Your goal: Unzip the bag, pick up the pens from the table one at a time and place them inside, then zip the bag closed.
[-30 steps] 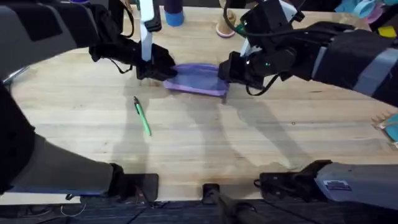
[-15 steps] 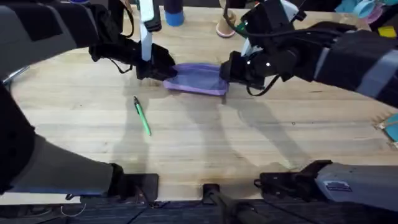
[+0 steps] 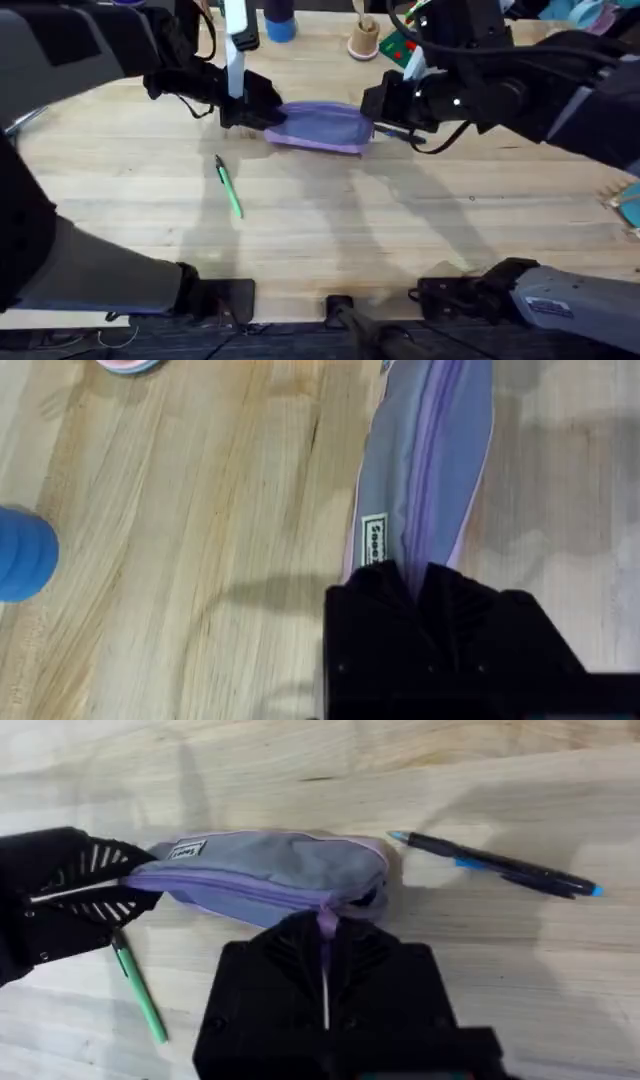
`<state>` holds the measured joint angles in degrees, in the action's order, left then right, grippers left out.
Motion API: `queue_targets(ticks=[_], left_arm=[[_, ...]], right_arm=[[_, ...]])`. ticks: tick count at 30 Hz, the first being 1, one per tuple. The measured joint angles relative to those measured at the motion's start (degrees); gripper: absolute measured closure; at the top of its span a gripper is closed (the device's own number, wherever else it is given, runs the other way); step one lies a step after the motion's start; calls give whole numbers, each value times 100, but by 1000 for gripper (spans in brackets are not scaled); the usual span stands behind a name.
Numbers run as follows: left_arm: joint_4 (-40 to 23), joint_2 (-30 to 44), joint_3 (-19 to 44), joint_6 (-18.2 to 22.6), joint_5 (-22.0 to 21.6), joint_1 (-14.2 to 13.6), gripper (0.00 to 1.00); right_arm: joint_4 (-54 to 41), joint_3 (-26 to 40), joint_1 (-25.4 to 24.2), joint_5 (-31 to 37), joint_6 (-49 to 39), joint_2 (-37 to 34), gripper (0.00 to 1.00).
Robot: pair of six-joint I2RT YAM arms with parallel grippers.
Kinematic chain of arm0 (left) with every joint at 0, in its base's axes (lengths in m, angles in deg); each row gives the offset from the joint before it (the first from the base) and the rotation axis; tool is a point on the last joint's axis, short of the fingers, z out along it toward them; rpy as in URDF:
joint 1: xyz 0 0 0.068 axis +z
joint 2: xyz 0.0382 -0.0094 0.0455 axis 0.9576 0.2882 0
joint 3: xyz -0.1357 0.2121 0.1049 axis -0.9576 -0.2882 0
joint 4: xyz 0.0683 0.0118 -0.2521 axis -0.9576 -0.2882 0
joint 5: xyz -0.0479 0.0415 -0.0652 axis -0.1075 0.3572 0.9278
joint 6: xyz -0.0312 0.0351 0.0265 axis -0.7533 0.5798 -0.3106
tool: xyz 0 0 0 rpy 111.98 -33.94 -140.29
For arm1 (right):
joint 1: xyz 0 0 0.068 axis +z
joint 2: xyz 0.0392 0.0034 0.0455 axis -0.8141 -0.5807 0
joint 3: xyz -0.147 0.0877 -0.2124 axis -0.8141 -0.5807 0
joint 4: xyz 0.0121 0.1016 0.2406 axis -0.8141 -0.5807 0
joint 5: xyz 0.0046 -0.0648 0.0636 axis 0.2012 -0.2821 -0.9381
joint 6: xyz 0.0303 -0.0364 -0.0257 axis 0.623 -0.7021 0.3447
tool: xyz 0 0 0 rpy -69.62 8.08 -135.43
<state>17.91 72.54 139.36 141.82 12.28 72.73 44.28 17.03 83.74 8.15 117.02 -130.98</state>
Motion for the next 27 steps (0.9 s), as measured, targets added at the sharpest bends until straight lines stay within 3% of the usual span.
queue_targets(ticks=[5, 13, 27], left_arm=[[0, 0, 0, 0, -2, 0, 958], [22, 0, 0, 0, -15, 11, 958], [2, 0, 0, 0, -50, 13, 958]], right_arm=[[81, -1, 0, -5, 0, 0, 970], [1059, -37, 33, -250, 0, -266, 970], [1859, -37, 723, -376, 404, -782, 970]])
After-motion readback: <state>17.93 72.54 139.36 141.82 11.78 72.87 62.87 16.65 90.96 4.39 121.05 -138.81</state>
